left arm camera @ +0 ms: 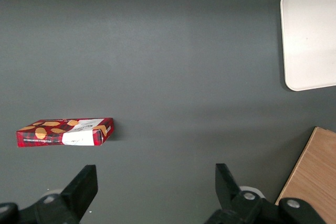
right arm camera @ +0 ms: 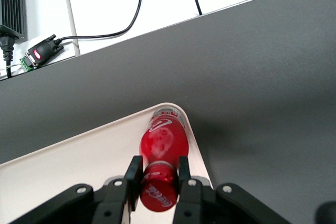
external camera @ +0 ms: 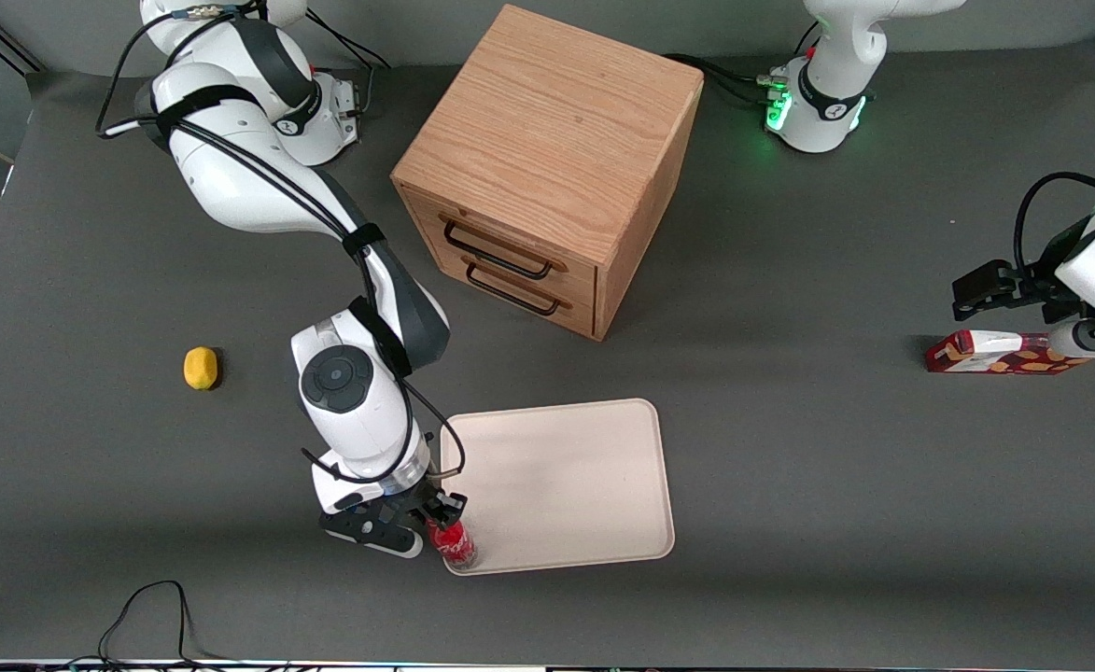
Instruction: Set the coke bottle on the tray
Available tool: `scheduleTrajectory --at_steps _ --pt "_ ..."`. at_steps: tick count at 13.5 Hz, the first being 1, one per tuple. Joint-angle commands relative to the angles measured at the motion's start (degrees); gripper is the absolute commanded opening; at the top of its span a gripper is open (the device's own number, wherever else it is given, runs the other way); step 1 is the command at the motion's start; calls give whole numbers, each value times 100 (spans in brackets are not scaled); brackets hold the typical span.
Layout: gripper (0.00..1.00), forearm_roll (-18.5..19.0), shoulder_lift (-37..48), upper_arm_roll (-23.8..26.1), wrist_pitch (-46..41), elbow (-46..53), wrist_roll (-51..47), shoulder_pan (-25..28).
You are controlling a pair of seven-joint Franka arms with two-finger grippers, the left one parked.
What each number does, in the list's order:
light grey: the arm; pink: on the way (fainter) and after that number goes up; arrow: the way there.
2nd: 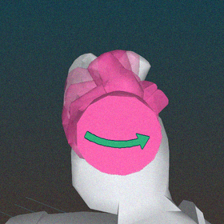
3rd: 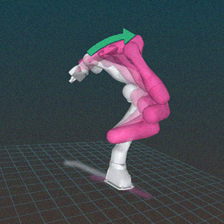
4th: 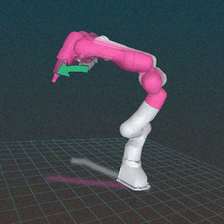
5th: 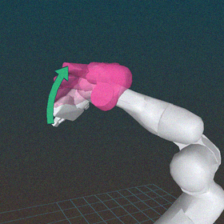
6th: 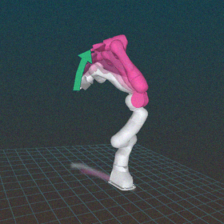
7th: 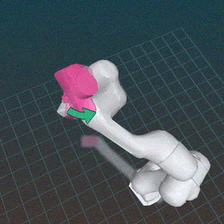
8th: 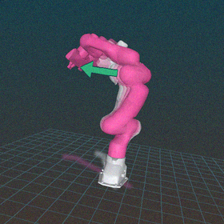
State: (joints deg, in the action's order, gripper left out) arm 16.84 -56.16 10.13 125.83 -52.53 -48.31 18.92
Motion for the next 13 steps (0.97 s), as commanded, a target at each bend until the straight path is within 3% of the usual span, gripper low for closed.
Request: scheduleTrajectory --at_steps 1,3,5,6,7,13 --pt "15 179 -18 24 -76 94 -240 41" --pt "20 179 0 33 -85 94 -275 41" --pt "35 162 8 33 -85 94 -345 41" --pt "92 127 9 42 -85 94 -589 41" --pt "100 126 9 42 -85 103 -844 50" --pt "100 126 96 59 -428 120 -882 50"
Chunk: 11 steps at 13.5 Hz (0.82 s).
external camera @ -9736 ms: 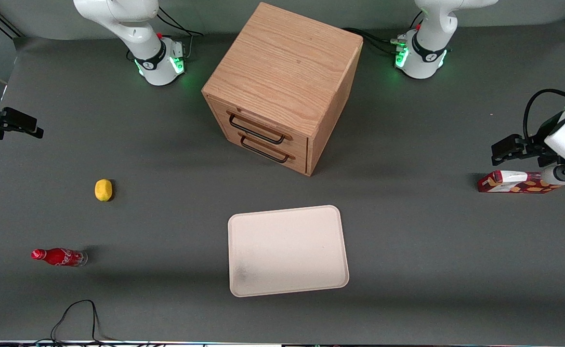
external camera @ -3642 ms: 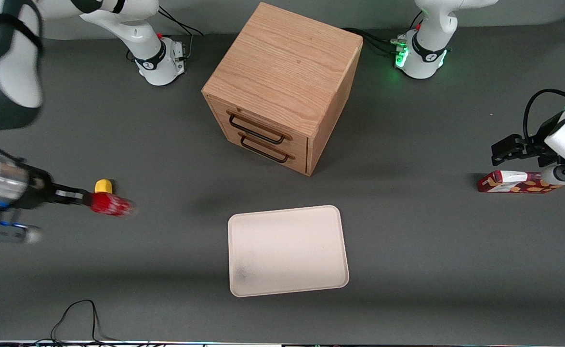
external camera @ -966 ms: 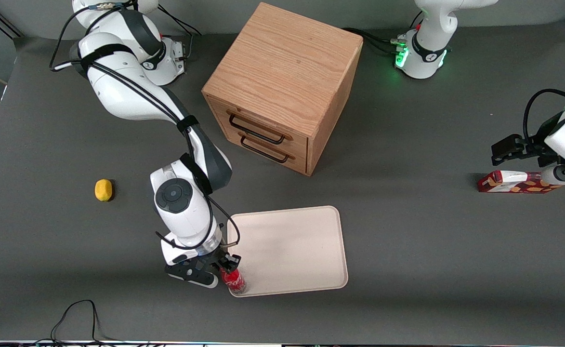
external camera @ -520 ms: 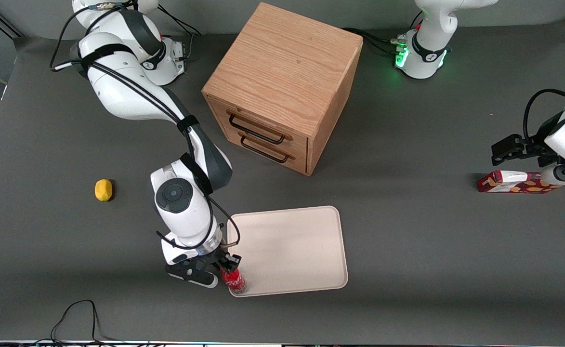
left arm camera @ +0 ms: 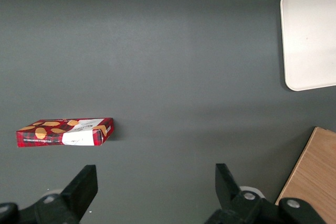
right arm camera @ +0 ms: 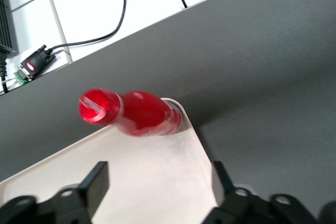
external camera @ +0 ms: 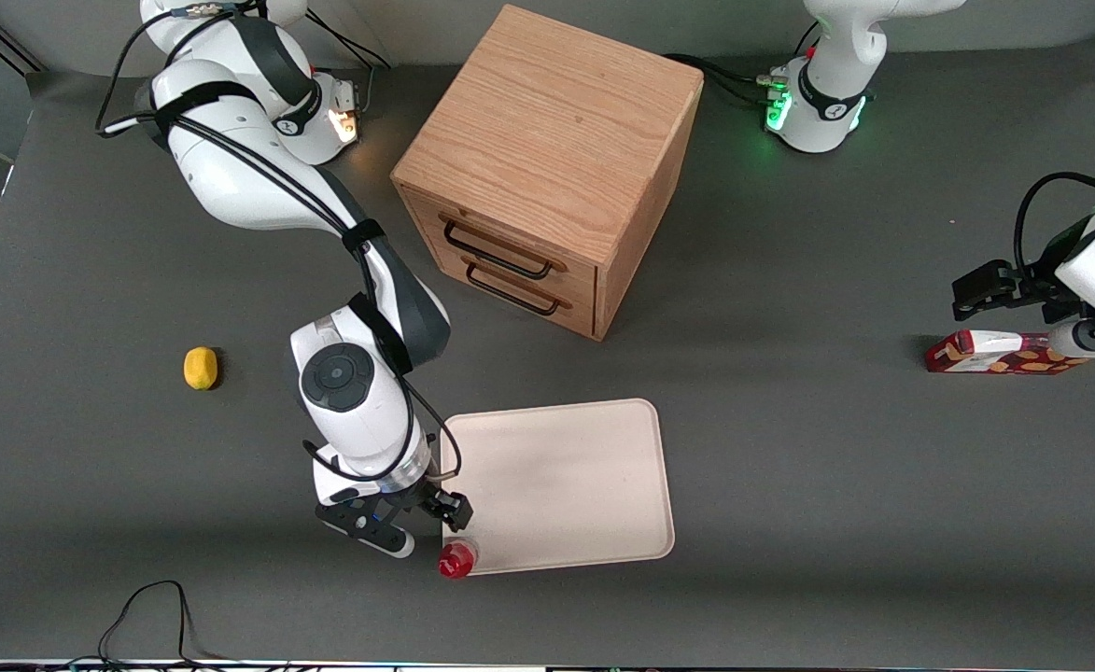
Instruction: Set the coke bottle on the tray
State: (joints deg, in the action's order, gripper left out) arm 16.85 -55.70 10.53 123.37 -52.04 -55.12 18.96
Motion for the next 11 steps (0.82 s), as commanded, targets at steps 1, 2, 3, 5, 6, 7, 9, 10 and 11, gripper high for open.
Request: scheduleTrajectory --at_steps 1,2,3,5,6,7,9,10,11 --pt "100 126 59 19 -225 71 -201 46" --pt "100 126 86 10 -347 71 -193 37" --pt "100 126 164 1 -531 62 -140 37" --pt "100 91 357 1 -883 53 43 -7" --pt "100 91 419 -7 -1154 53 401 -33" --pt "100 82 489 -7 -1409 45 710 -68" --pt "100 -363 796 -16 -1875 -95 853 -330" --pt "100 -584 1111 -16 -2052 -409 1149 -515" --pt "100 -725 1506 -25 -2097 -874 1848 -699"
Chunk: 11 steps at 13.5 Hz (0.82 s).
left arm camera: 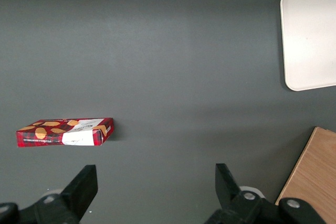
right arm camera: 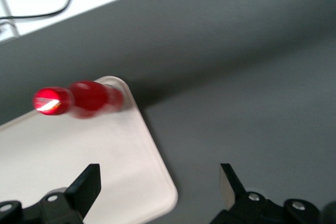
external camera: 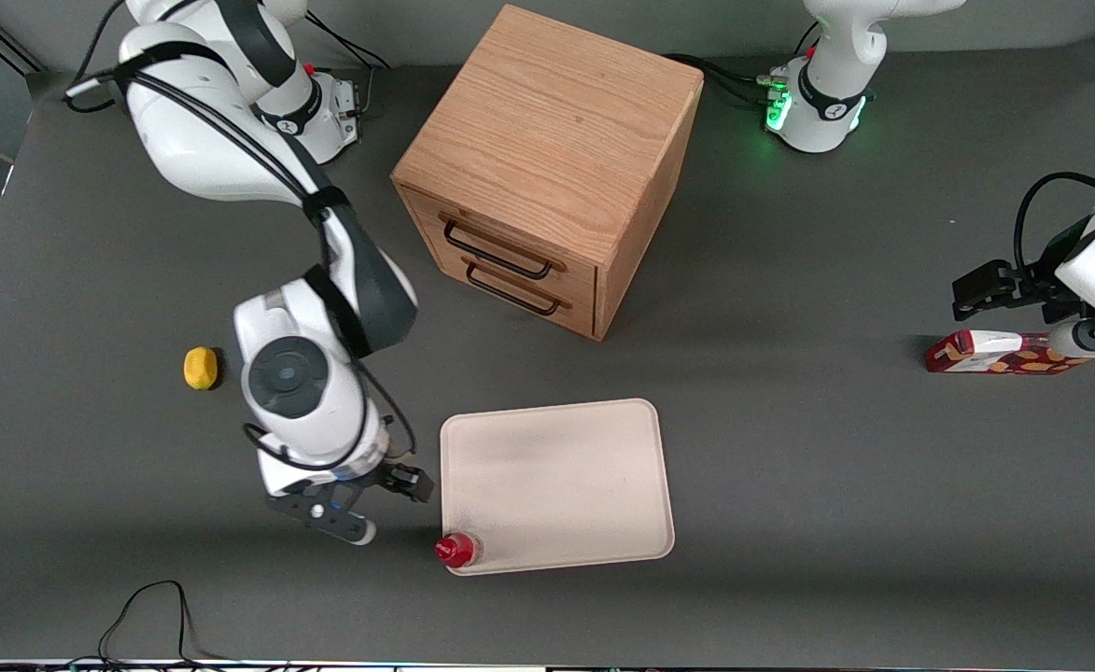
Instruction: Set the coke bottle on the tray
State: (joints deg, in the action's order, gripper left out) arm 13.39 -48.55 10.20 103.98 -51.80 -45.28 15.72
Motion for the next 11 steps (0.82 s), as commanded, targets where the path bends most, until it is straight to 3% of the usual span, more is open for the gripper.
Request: scheduleTrajectory --at_steps 1,2,5,8,11 --pt "100 -529 1212 -10 -151 -1407 1480 -585" --pt "100 -766 1564 -27 -150 -1803 1826 -822" --pt "100 -891 2330 -158 -150 -2675 2609 -1228" --pt "100 -1724 3243 -1315 -159 -3518 3863 -1002" --pt "100 -1726 4192 -1881 -299 -4328 5133 -956"
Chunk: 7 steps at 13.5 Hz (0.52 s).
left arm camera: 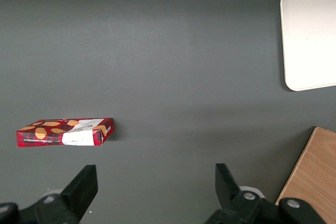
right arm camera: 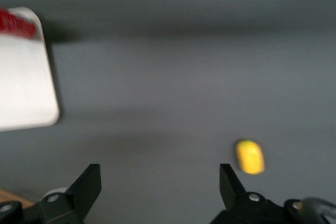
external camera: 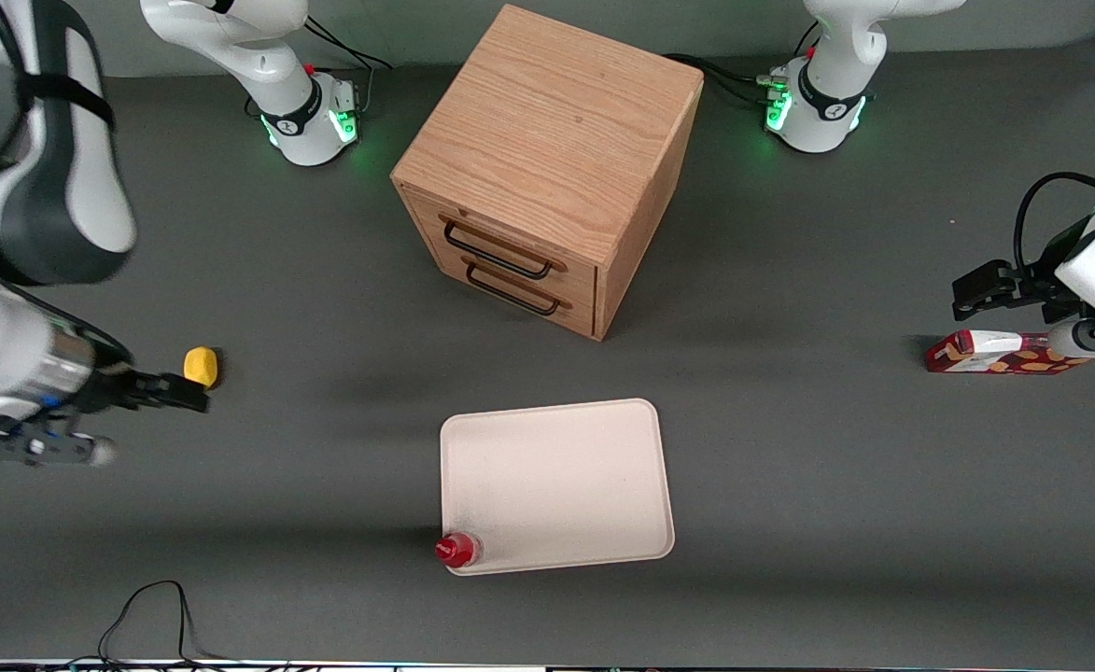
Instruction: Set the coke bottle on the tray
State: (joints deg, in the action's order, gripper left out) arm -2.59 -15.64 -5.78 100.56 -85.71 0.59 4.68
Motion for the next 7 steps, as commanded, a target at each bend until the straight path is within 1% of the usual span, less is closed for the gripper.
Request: scheduleTrajectory --at_steps 1,4,7 --pt "100 -110 1070 -327 26 -982 504 147" --pt "100 -40 1037 -284 -377 -536 319 -72" --pt "100 13 1019 -274 -396 -412 380 -134"
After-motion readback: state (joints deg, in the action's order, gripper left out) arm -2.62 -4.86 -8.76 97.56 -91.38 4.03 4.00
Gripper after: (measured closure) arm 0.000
